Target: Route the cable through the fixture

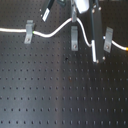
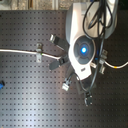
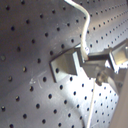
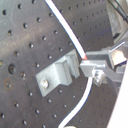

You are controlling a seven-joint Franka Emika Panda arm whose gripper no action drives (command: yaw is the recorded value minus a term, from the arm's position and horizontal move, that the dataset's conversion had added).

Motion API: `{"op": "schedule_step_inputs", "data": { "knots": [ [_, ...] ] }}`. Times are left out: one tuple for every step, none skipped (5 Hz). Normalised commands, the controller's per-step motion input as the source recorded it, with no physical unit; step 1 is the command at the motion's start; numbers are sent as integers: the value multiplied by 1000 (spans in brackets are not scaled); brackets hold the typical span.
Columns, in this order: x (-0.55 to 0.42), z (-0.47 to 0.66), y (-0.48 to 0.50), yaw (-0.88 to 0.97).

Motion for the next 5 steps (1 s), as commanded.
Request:
{"op": "schedule_step_inputs", "data": {
  "knots": [
    [-187,131,-64,123],
    [-188,338,37,-154],
    [-237,344,283,0],
    [-307,226,186,303],
    [-284,136,200,388]
  ]
}}
